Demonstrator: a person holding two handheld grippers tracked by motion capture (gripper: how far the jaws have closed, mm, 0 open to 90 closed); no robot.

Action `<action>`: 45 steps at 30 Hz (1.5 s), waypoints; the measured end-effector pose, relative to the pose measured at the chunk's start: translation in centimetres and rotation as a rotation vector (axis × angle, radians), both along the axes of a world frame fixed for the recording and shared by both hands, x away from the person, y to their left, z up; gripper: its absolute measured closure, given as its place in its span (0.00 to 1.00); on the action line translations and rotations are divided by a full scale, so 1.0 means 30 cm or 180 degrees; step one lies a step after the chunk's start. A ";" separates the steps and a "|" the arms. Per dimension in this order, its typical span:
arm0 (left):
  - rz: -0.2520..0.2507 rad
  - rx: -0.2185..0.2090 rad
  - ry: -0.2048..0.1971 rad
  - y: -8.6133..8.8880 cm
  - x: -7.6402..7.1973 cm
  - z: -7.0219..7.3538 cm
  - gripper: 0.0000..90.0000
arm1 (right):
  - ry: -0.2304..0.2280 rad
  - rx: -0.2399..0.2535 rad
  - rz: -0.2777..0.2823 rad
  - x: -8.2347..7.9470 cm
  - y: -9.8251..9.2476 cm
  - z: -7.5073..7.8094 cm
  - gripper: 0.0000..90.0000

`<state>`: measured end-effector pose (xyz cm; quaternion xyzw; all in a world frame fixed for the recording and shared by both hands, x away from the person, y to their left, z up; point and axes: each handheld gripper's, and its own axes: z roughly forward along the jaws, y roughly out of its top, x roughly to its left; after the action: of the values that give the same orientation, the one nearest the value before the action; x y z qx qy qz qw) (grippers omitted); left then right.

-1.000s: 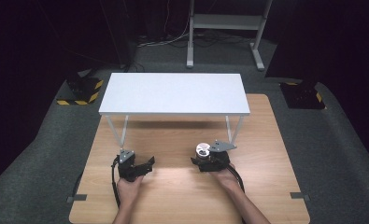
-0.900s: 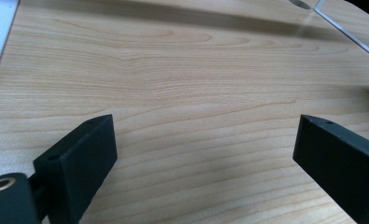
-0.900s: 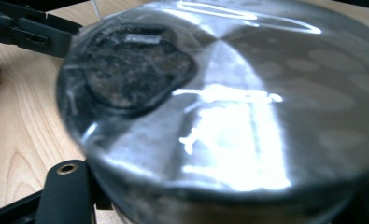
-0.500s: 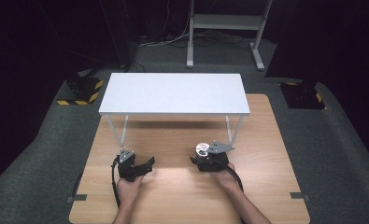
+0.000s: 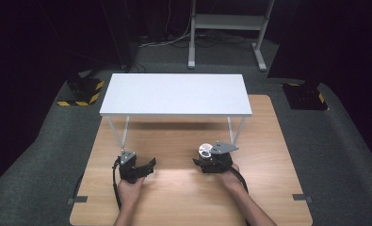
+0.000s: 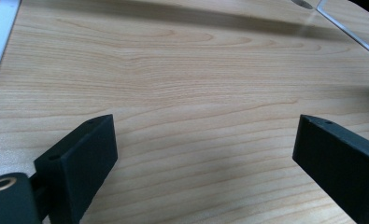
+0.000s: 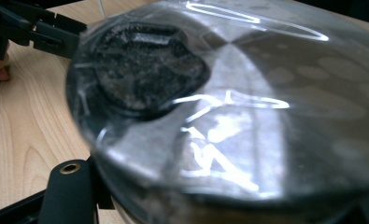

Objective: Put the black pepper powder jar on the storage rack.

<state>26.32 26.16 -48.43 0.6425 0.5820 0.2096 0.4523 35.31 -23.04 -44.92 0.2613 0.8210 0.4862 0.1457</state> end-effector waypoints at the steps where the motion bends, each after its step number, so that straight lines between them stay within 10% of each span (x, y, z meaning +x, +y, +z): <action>1: 0.0002 0.0003 0.0001 0.000 0.000 0.000 0.07 | -0.0021 -0.0022 0.0014 -0.002 -0.001 0.017 0.34; 23: 0.0001 -0.0006 -0.0006 0.000 0.000 -0.001 0.08 | -0.0047 -0.0194 0.0145 -0.009 -0.010 0.206 0.34; 45: -0.0011 -0.0016 -0.0011 0.002 0.000 -0.002 0.08 | -0.0179 -0.0015 0.0194 0.025 -0.043 0.492 0.34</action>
<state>26.33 26.23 -48.49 0.6420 0.5806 0.2085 0.4553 36.07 -24.32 -30.17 0.2220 0.8253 0.4957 0.1545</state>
